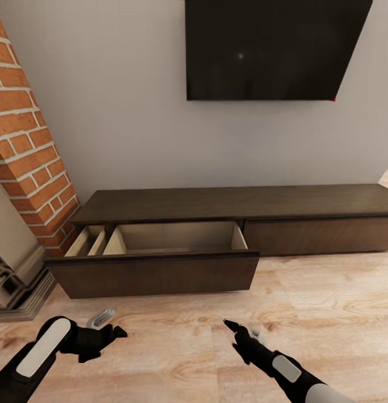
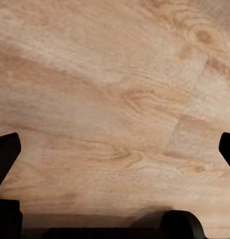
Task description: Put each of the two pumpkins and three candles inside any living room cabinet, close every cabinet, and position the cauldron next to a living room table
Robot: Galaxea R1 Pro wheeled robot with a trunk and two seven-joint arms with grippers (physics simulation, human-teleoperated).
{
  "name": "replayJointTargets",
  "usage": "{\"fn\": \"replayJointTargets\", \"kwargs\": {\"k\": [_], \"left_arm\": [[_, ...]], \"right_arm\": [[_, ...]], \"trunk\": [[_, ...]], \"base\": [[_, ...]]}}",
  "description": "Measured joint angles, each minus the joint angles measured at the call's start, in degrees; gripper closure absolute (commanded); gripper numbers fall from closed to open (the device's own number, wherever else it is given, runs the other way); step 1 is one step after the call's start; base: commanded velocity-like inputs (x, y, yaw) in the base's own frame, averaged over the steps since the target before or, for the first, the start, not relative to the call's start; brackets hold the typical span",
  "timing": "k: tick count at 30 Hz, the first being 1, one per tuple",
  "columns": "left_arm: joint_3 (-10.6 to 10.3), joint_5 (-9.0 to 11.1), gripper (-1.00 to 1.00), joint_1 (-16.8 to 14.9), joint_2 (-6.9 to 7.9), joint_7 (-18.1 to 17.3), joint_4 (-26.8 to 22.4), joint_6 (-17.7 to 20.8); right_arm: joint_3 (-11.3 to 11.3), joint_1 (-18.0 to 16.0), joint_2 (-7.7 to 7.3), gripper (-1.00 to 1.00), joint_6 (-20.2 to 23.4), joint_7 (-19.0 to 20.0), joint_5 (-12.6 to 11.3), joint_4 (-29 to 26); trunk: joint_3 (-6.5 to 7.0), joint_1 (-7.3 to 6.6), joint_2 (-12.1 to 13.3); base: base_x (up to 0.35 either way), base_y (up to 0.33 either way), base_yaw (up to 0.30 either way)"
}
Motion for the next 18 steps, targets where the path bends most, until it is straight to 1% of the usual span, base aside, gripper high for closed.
{"fn": "replayJointTargets", "kwargs": {"k": [2, 3, 5, 6, 7, 8, 9, 10, 12, 14, 15, 16, 18], "left_arm": [[-0.2, -2.0, -1.00, 0.0, -0.73, 0.1, 0.3, -1.5], [-0.3, -4.5, -1.00, 0.0, -1.55, 0.2, 0.6, -2.9], [-0.5, -7.8, -1.00, 0.0, -2.81, 0.1, 1.5, -4.0], [-0.5, -9.6, -1.00, 0.0, -3.79, 0.0, 2.7, -4.5], [-0.6, -10.6, -1.00, 0.0, -4.43, 0.0, 3.6, -4.7], [-0.6, -11.0, -1.00, 0.0, -4.72, 0.0, 4.0, -4.8], [-0.7, -12.3, -1.00, 0.0, -5.29, 0.0, 4.8, -5.1], [-0.7, -13.2, -1.00, 0.0, -5.53, 0.0, 5.1, -5.4], [-0.7, -14.8, -1.00, 0.0, -5.84, 0.0, 5.4, -5.9], [-0.7, -16.4, -1.00, 0.0, -6.42, 0.1, 5.6, -7.2], [-0.8, -17.3, -1.00, 0.0, -6.92, 0.2, 5.7, -8.5], [-0.8, -18.9, -1.00, 0.0, -7.64, 0.4, 6.5, -10.7], [-0.9, -21.0, -1.00, 0.0, -8.73, 0.5, 7.8, -13.4]], "right_arm": [[0.0, 0.0, -0.02, -1.00, -0.3, -1.2, 0.4, 0.3], [0.0, 0.0, 0.01, -1.00, -0.5, -2.2, 0.6, 0.4], [0.2, 0.0, 0.18, -1.00, -0.6, -2.9, 1.3, 0.5], [0.7, 0.0, 0.24, -1.00, -0.7, -3.3, 2.8, 0.6], [1.1, 0.0, 0.26, -1.00, -0.7, -4.2, 4.2, 0.6], [1.3, 0.0, 0.22, -1.00, -0.6, -5.0, 5.0, 0.5], [1.7, 0.0, 0.15, -1.00, -0.6, -8.9, 7.1, 0.2], [1.9, 0.0, 0.11, -1.00, -0.6, -12.1, 8.1, 0.0], [2.2, 0.0, 0.15, -1.00, -0.6, -18.3, 9.2, -0.9], [2.3, 0.0, 0.25, -1.00, -0.6, -23.5, 9.8, -2.9], [2.3, 0.0, 0.27, -1.00, -0.6, -25.6, 10.3, -4.2], [2.3, 0.0, 0.34, -1.00, -0.6, -27.8, 10.9, -6.0], [2.2, 0.0, 0.38, -1.00, -0.7, -29.2, 11.5, -7.5]], "trunk": [[0.36, -0.44, 0.8], [0.54, -0.66, 1.2], [0.90, -1.10, 2.0], [1.08, -1.32, 2.4], [1.26, -1.54, 2.8], [1.44, -1.76, 3.2], [1.62, -1.98, 3.6], [1.80, -2.20, 4.0], [2.16, -2.64, 4.8], [2.52, -3.08, 5.6], [2.70, -3.30, 6.0], [2.88, -3.52, 6.4], [3.23, -3.95, 7.2]], "base": [[0.000, 0.000, 0.000], [0.000, 0.000, 0.000], [0.000, 0.000, 0.000], [0.000, 0.000, 0.000], [0.000, 0.000, 0.000], [0.000, 0.000, 0.000], [0.000, 0.000, 0.000], [0.000, 0.000, 0.000], [0.000, 0.000, 0.000], [0.000, 0.000, 0.000], [0.000, 0.000, 0.000], [0.000, 0.000, 0.000], [0.000, 0.000, 0.000]]}}
